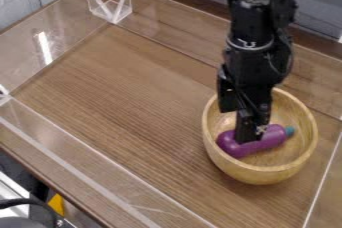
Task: Remove the purple eggplant from inside the brown bowl and put it on the table
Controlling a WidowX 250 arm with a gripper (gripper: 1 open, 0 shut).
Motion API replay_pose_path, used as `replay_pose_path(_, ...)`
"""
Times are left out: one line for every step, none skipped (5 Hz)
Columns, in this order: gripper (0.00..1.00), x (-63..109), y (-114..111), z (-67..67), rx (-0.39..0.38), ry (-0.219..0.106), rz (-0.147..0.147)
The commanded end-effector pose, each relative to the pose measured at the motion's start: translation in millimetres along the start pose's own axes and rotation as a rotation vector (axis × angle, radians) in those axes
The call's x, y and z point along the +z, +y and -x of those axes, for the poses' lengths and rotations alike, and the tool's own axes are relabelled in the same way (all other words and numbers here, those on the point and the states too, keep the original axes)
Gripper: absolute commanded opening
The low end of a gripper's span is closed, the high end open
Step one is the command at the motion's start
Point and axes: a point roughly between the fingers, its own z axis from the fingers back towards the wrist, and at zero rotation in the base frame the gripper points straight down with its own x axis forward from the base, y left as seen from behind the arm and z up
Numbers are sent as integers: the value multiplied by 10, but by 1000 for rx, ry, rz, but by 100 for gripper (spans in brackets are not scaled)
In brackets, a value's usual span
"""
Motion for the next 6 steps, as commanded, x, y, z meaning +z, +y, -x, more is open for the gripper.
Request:
replay_pose_path(100,29,52,-36,5,-49,-30)
replay_pose_path(100,-72,76,-38,7,-55,-31)
replay_pose_path(100,-53,55,-117,41,-60,-33)
replay_pose_path(100,-33,92,-187,62,-64,-35)
replay_pose_path(100,-16,126,-255,82,-68,-35)
replay_pose_path(100,-5,129,-348,61,-70,-29)
